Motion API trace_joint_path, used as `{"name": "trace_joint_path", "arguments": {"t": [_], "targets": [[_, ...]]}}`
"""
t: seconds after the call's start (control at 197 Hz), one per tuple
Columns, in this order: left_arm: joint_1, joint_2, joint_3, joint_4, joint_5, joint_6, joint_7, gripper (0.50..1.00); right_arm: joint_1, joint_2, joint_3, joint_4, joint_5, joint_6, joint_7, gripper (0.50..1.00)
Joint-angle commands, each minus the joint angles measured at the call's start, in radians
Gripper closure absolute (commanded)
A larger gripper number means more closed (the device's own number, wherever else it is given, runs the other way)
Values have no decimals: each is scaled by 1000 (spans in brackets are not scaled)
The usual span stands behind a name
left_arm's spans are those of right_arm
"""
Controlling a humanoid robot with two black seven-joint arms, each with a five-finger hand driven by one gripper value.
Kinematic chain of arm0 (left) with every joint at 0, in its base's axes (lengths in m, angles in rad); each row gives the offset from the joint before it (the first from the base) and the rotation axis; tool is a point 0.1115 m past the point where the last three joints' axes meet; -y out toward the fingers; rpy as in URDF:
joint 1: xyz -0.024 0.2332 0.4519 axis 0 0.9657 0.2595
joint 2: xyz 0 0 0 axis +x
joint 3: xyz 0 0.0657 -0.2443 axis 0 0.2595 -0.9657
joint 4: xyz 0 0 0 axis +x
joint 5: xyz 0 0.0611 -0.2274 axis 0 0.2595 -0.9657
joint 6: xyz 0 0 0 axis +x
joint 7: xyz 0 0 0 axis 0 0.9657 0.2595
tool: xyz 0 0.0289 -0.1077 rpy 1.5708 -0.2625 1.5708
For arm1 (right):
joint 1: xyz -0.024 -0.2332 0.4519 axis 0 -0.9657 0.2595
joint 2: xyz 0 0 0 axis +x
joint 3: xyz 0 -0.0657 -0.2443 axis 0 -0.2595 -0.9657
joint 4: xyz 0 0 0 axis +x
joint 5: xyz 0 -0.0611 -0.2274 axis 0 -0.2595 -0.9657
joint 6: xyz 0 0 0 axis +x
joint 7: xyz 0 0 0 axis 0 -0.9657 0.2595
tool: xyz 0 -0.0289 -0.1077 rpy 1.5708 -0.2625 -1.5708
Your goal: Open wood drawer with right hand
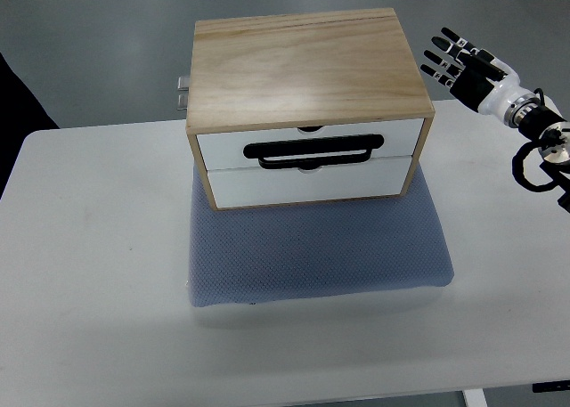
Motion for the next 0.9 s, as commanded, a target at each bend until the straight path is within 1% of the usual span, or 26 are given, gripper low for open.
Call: {"name": "trace_joint_path", "arguments": {"t": [0.0,0.669,0.745,0.897], "targets": [[3,0,1,-1,0,0,-5,500,0,-1,0,0,0,0,-1,556],[3,0,2,9,-2,0,-1,500,9,-9,0,2,-11,-1,4,556],[3,0,1,9,-2,0,-1,500,9,-23,0,2,-12,-3,7,556],[3,0,2,9,-2,0,-1,500,19,-53,-2,2,-15,-29,12,556]]}}
